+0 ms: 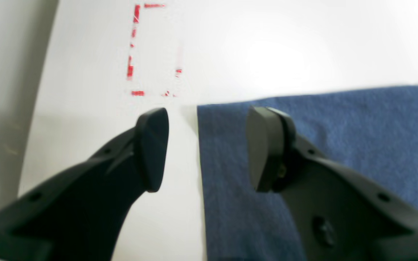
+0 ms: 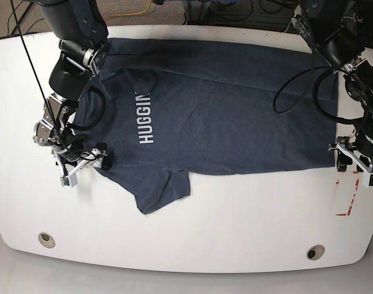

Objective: Layout the t-shirt on the table in an organized manner, then fold the t-shirt properly
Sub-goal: 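Grasp the shirt's hem edge with both grippers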

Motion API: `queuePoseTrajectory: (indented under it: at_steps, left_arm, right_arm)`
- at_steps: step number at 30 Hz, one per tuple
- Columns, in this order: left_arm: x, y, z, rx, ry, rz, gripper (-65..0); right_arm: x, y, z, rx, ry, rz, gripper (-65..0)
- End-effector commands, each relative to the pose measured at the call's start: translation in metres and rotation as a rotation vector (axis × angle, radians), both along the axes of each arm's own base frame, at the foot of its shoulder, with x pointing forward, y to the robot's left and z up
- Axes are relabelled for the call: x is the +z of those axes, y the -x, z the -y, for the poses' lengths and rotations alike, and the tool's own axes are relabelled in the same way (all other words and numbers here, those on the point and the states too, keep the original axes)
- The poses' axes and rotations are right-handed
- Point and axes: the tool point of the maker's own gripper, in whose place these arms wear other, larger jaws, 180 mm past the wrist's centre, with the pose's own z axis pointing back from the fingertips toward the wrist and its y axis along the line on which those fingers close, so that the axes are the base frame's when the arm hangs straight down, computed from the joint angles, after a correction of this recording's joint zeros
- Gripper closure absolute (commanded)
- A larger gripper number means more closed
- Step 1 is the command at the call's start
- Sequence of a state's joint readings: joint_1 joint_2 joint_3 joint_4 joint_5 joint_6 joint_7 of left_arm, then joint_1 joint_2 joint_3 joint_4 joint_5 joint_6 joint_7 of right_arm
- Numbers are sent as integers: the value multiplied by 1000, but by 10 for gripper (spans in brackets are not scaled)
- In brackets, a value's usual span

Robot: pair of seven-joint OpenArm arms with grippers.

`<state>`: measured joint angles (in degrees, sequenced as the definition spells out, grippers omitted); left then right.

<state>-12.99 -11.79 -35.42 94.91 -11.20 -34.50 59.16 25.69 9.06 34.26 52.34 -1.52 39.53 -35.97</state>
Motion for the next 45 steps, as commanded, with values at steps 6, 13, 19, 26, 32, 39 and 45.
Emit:
queuePoseTrajectory:
  at_steps: [6, 13, 19, 26, 32, 39, 45]
  left_arm:
    - [18, -7, -4, 1, -14, 54, -311]
    - [15, -7, -5, 4, -9, 46, -311]
    - [-4, -7, -15, 34, -24, -15, -312]
    - [-29, -25, -23, 55, 3, -38, -312]
    - [-55, -47, -22, 56, 62, -40, -312]
    - [-74, -58, -39, 154, 120, -35, -312]
    - [-86, -53, -63, 228, 141, -58, -314]
  right_arm:
    - [14, -17, -26, 24, -43, 54, -517]
    - [13, -18, -35, 32, -57, 53, -493]
    - [13, -18, -36, 32, -58, 53, -308]
    - [13, -18, -36, 34, -58, 53, -87]
    - [13, -18, -36, 34, -58, 53, -84]
    - [11, -16, -36, 34, -58, 48, -84]
    - [10, -15, -36, 34, -58, 47, -84]
